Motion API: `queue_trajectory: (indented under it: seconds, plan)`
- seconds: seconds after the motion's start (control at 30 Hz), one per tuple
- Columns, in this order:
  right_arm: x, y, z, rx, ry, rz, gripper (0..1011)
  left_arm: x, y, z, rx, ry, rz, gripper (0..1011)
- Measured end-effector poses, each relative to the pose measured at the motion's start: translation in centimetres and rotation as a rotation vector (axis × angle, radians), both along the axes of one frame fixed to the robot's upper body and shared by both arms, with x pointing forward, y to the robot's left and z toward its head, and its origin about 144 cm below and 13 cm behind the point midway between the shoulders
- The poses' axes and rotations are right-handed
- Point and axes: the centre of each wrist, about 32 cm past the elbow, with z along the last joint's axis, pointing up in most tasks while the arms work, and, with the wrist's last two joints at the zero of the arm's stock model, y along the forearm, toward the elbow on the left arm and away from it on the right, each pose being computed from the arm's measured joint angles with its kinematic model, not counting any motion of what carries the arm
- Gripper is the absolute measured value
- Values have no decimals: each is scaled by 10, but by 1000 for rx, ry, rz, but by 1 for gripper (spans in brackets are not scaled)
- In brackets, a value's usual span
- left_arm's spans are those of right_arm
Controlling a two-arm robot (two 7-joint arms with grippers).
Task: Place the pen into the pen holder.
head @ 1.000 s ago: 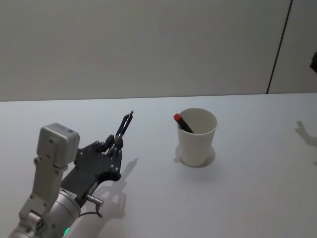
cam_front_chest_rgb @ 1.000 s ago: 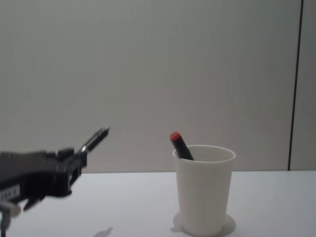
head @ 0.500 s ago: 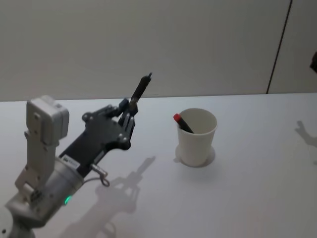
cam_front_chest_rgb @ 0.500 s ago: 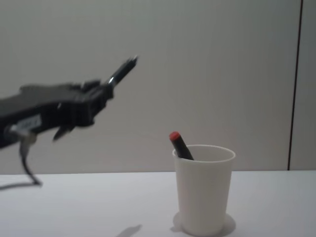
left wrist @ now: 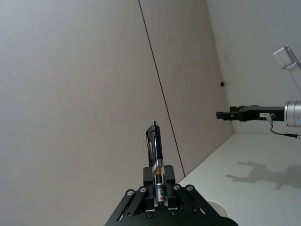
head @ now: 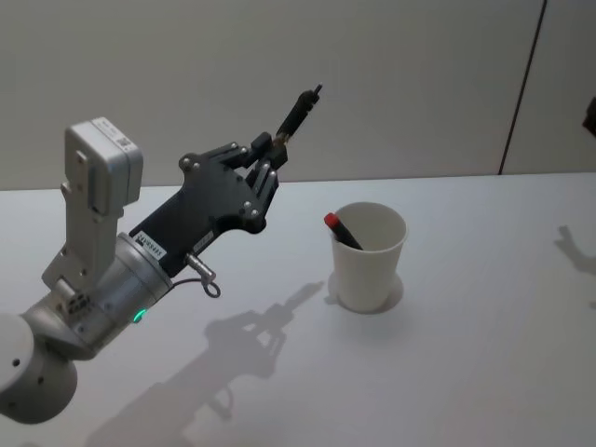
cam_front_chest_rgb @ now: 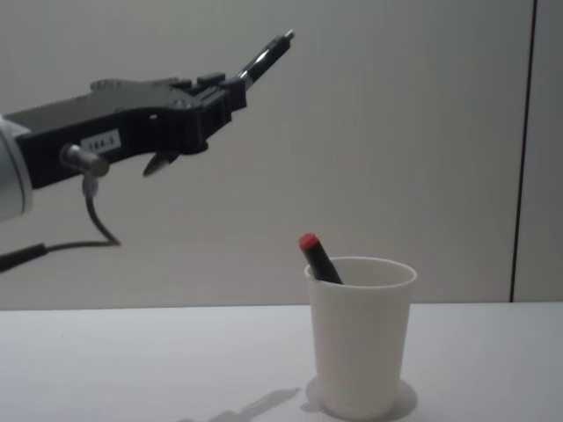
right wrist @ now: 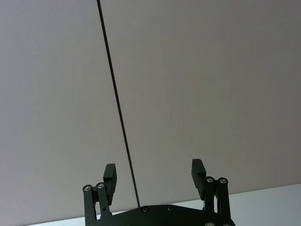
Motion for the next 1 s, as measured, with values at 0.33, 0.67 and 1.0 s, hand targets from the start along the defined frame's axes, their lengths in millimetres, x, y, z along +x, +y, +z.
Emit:
queue_trajectory:
  seconds: [0.33, 0.67, 1.0]
  plan:
    - [0, 1, 0, 16, 5, 7, 1002, 10, 0, 6, 6, -21, -30, 141]
    - [-2, 11, 2, 116, 25, 61, 1001, 16, -1, 10, 10, -32, -47, 141]
    - [-8, 30, 8, 252, 68, 149, 1002, 18, -1, 12, 11, -38, -53, 141]
